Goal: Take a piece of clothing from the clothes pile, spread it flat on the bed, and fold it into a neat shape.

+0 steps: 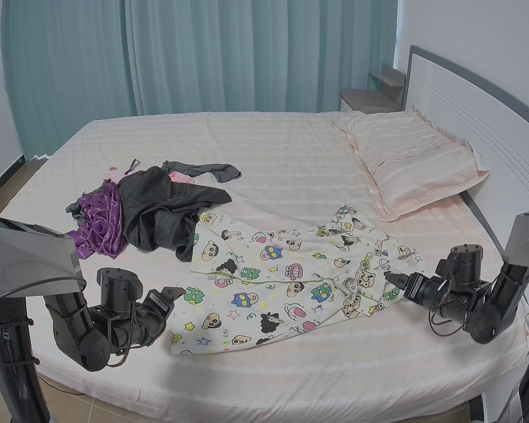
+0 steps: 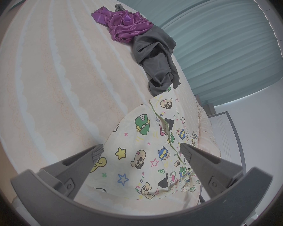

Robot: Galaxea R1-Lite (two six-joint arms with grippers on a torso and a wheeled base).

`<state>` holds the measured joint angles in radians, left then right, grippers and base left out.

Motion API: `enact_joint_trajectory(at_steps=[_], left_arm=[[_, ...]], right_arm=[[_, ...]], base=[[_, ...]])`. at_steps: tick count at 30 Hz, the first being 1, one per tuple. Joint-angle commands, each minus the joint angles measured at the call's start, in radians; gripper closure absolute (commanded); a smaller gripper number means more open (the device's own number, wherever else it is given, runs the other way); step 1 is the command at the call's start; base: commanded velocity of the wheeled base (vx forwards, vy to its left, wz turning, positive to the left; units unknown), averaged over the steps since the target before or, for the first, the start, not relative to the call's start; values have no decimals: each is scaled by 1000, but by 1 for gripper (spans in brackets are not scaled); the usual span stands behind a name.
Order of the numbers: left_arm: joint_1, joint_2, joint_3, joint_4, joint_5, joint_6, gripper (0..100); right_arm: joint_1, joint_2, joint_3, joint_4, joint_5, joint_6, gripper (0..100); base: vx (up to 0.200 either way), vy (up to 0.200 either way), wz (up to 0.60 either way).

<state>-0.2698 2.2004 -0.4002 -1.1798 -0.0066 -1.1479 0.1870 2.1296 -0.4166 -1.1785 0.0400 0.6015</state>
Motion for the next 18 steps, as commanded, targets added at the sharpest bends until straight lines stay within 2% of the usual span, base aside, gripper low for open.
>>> enact_joint_trajectory(at_steps=[1,5,9,13,18], left_arm=[[0,-1,3,0,-1,0,0],[1,-1,3,0,-1,0,0],[0,-1,3,0,-1,0,0],[0,-1,3,-1,-1,0,0],[0,-1,3,-1,-1,0,0]], right_arm=[[120,66,119,-130,29,-29,0],[177,155,113,-188,20,-29,0],[201,248,84,-240,1,-31,0],[204,280,35,-276,-12,-34,0],[195,293,-39,-247,-12,-35,0]], base=[[0,0,0],[0,0,0],[0,0,0],[0,0,0],[0,0,0]])
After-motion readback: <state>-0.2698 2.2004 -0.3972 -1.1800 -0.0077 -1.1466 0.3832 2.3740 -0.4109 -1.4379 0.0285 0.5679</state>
